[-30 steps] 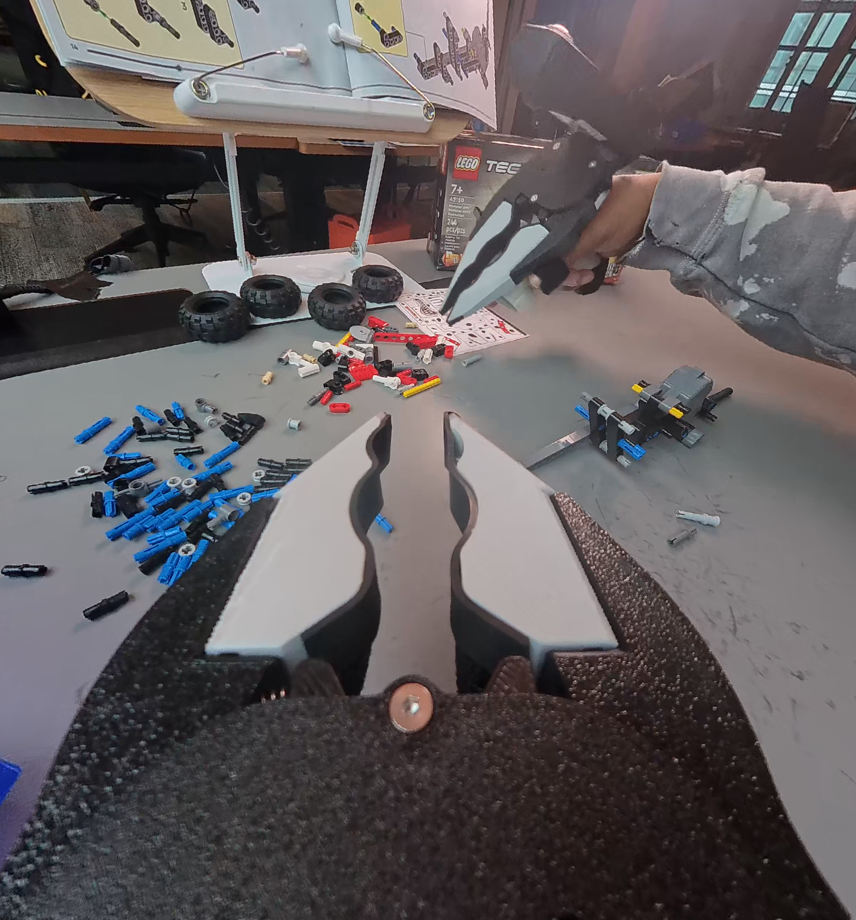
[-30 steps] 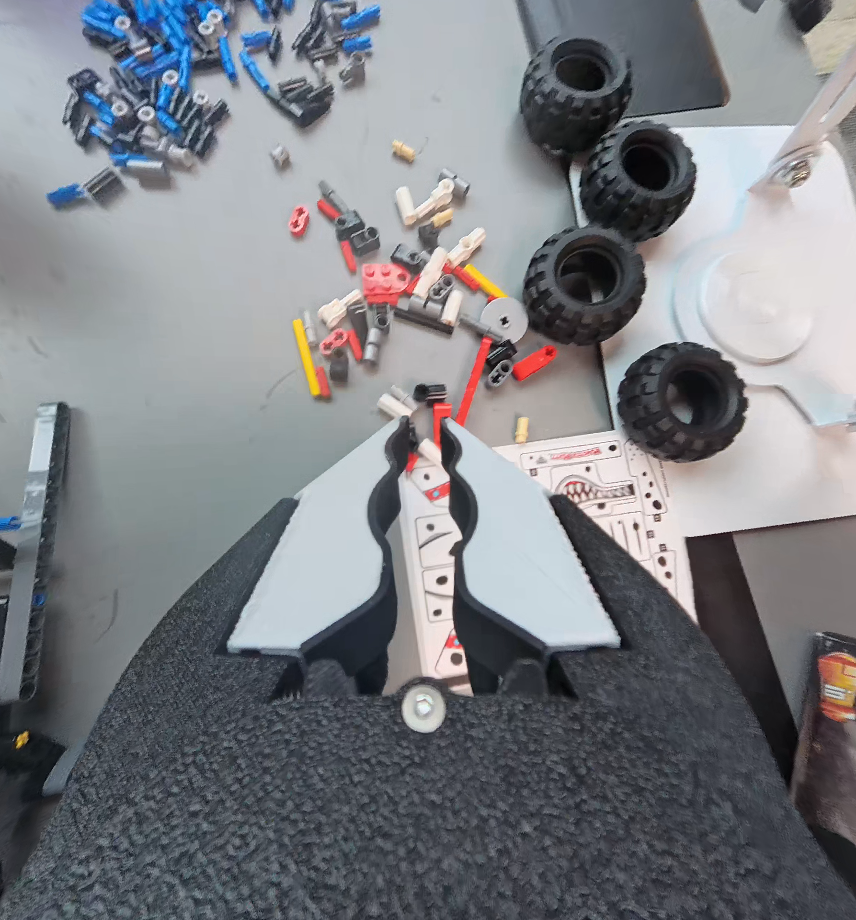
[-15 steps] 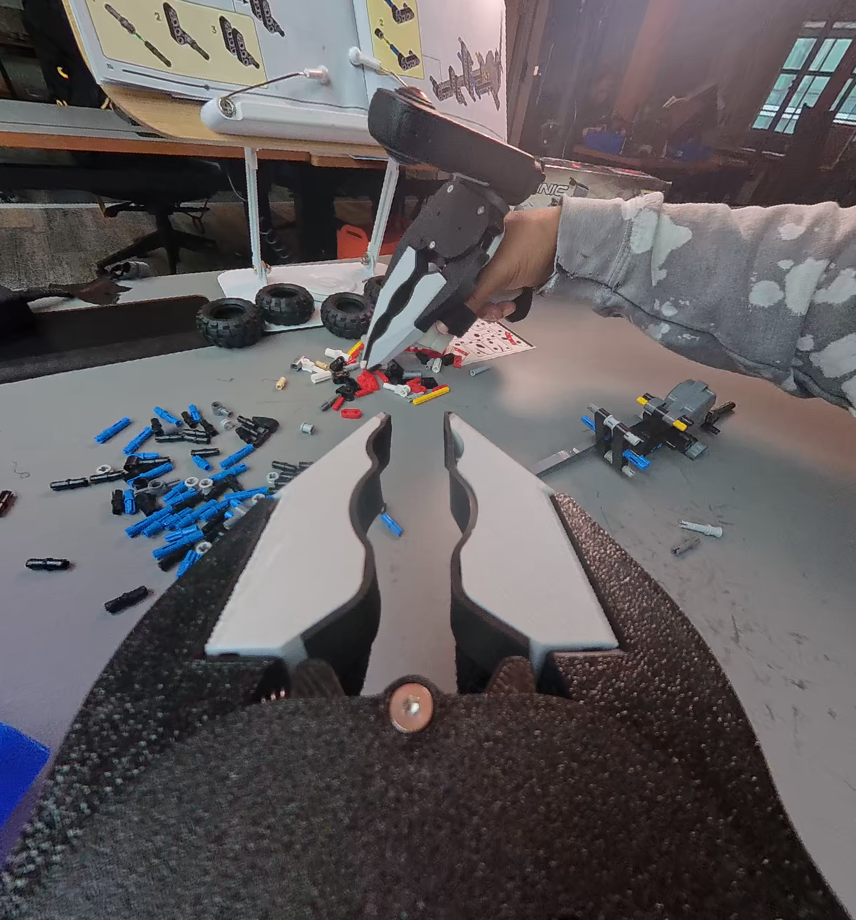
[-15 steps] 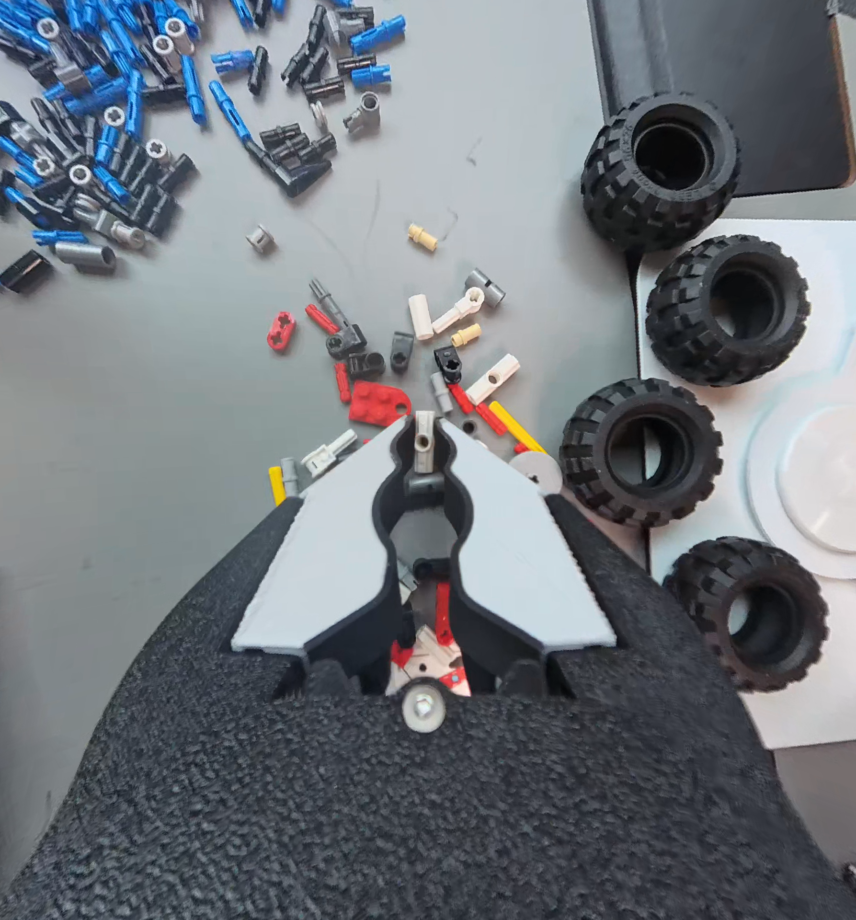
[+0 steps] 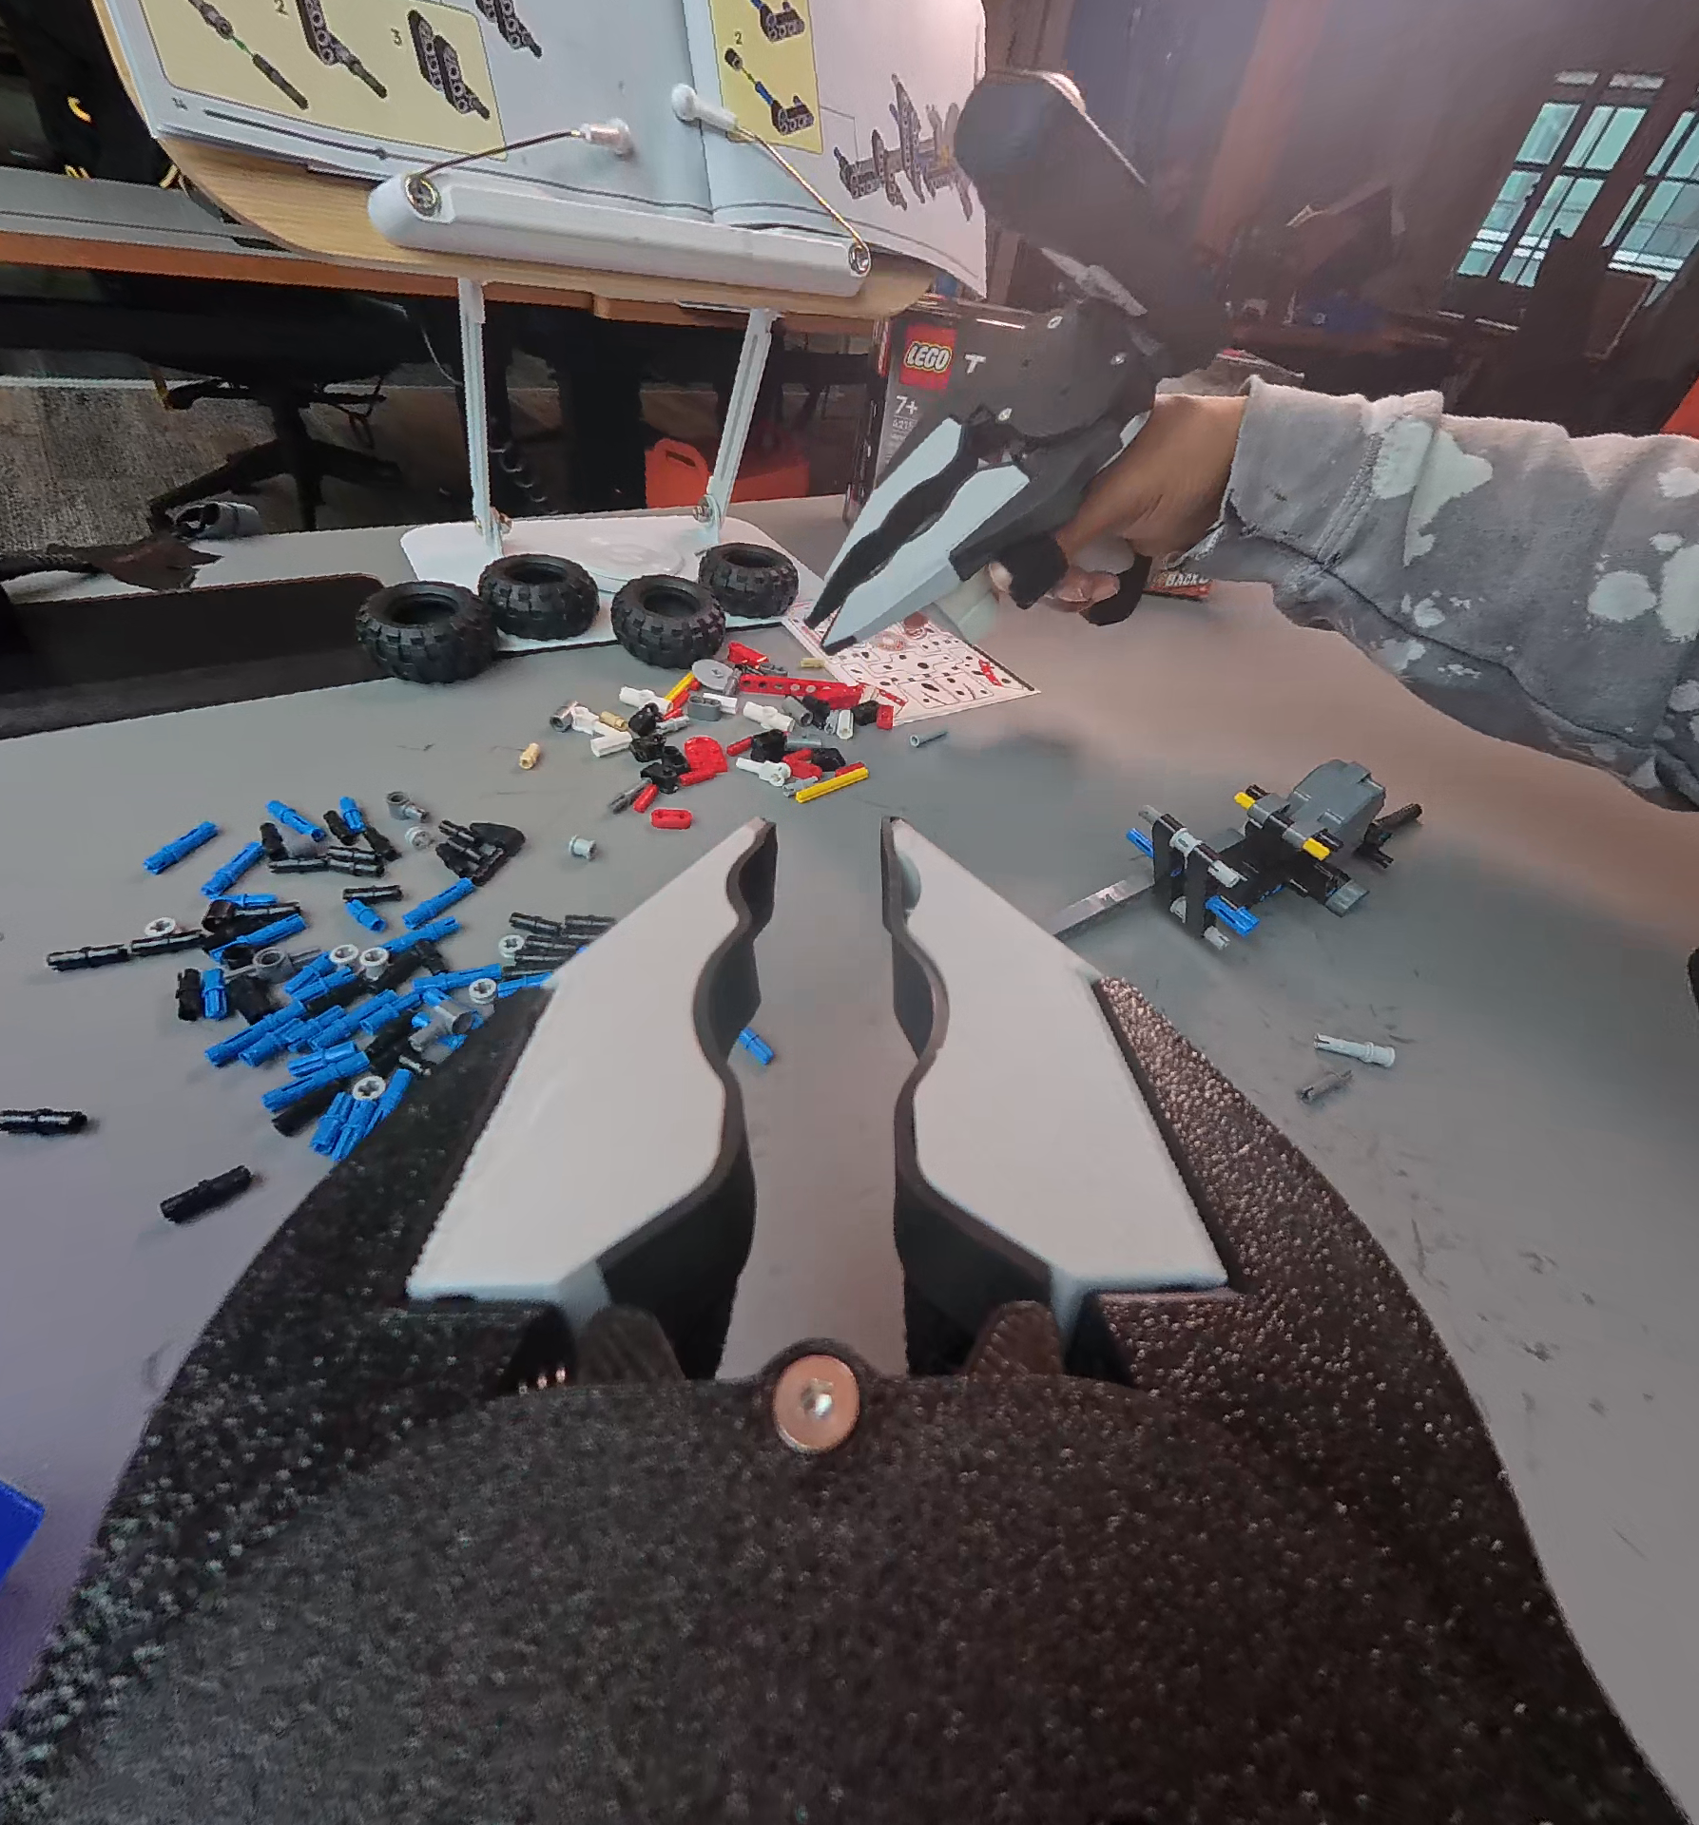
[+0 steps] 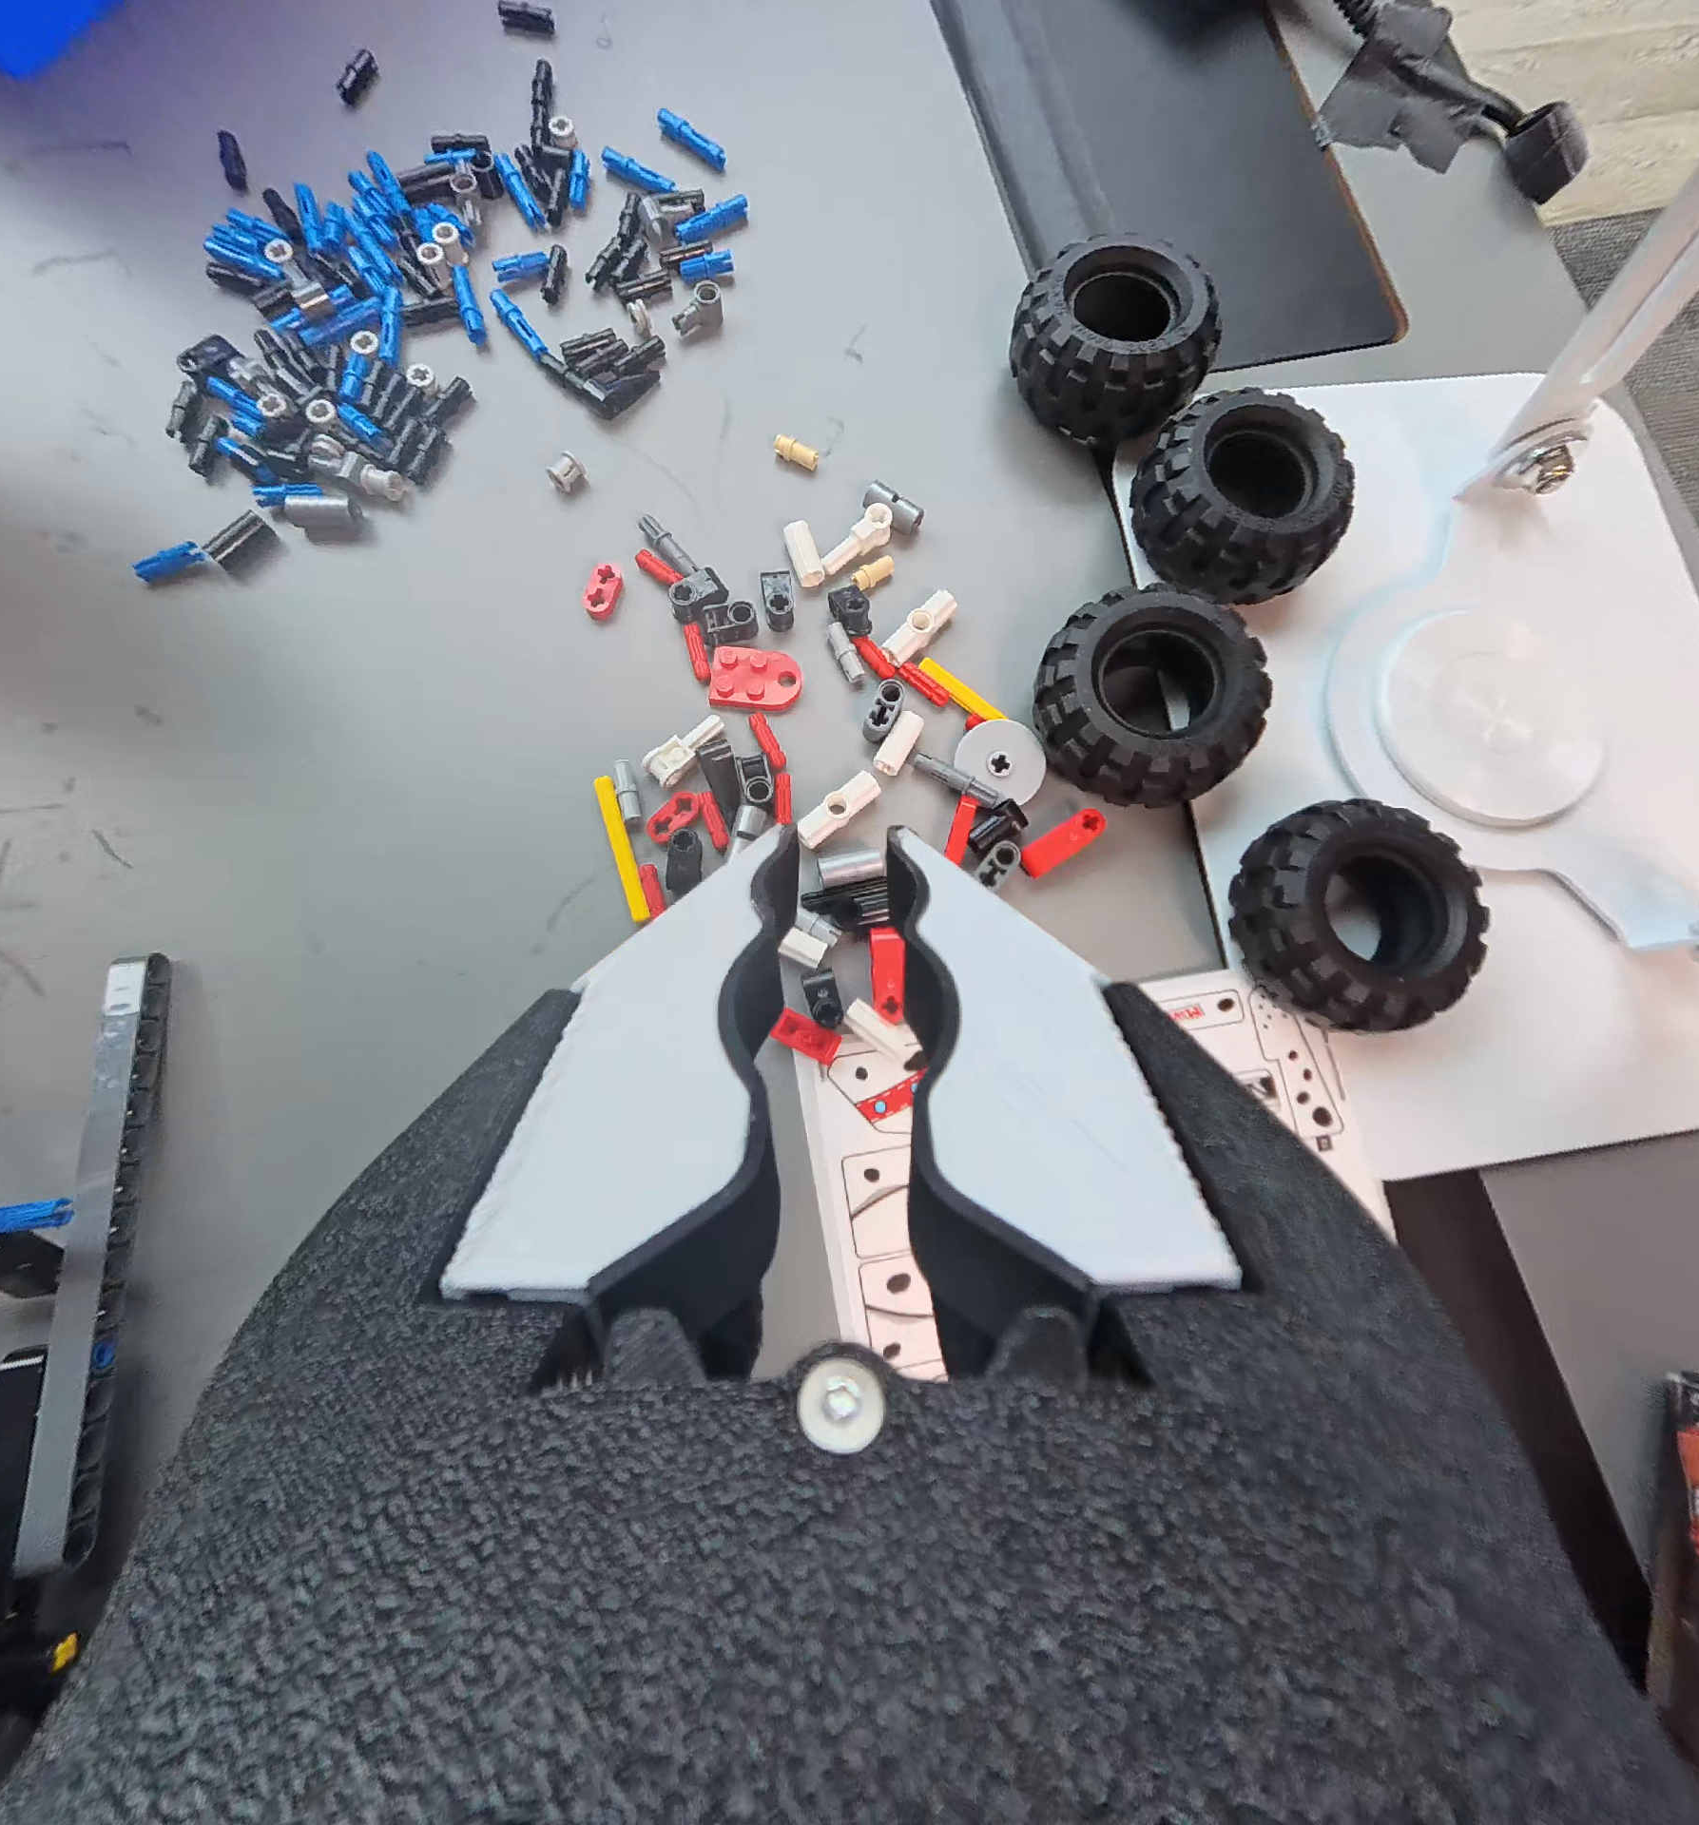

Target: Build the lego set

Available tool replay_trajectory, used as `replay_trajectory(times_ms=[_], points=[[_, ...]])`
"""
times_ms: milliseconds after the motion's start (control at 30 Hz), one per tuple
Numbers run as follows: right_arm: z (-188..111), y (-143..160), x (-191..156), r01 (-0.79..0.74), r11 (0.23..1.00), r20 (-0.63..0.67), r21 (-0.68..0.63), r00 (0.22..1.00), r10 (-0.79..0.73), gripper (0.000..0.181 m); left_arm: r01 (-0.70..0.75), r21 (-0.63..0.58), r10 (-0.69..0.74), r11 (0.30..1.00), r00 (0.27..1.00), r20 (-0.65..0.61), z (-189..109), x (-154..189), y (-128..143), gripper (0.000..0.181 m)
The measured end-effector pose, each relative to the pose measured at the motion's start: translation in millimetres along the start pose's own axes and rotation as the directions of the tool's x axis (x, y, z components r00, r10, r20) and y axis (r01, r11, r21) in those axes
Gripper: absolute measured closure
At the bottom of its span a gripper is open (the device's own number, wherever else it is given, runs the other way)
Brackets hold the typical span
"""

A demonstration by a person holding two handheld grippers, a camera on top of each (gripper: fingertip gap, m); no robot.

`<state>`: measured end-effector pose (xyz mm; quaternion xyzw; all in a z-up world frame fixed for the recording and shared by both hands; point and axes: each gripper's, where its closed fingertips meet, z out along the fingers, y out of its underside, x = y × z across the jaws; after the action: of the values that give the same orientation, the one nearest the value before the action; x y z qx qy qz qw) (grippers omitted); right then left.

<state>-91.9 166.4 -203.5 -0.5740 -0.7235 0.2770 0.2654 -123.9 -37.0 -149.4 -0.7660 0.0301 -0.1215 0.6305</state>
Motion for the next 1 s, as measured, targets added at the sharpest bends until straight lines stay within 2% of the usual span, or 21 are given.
replay_trajectory(times_ms=[33, 333, 567, 767, 1000], points=[[-5, 0, 0, -0.006, 1.0, -0.008, 0.015, 1.0, 0.006, 0.164, 0.002, -0.003, -0.002, 1.0, 1.0, 0.0, 0, 0, 1, 0.157], [-40, 15, -5, -0.044, 0.995, -0.062, 0.091, 0.997, 0.05, 0.165, -0.011, -0.018, 0.011, 1.0, 1.0, 0.012, 3, 0, 4, 0.153], [-58, 31, -21, -0.064, 0.988, -0.085, 0.138, 0.993, 0.076, 0.181, -0.064, -0.059, 0.069, 0.996, 0.995, 0.077, 4, -7, 10, 0.129], [-51, 44, -28, -0.07, 0.991, -0.083, 0.115, 0.993, 0.08, 0.176, -0.091, -0.073, 0.096, 0.993, 0.993, 0.07, 7, -3, 13, 0.122], [-34, 31, -26, -0.046, 0.993, -0.065, 0.104, 0.996, 0.053, 0.166, -0.072, -0.069, 0.076, 0.995, 0.996, 0.047, 4, -2, 11, 0.117]])
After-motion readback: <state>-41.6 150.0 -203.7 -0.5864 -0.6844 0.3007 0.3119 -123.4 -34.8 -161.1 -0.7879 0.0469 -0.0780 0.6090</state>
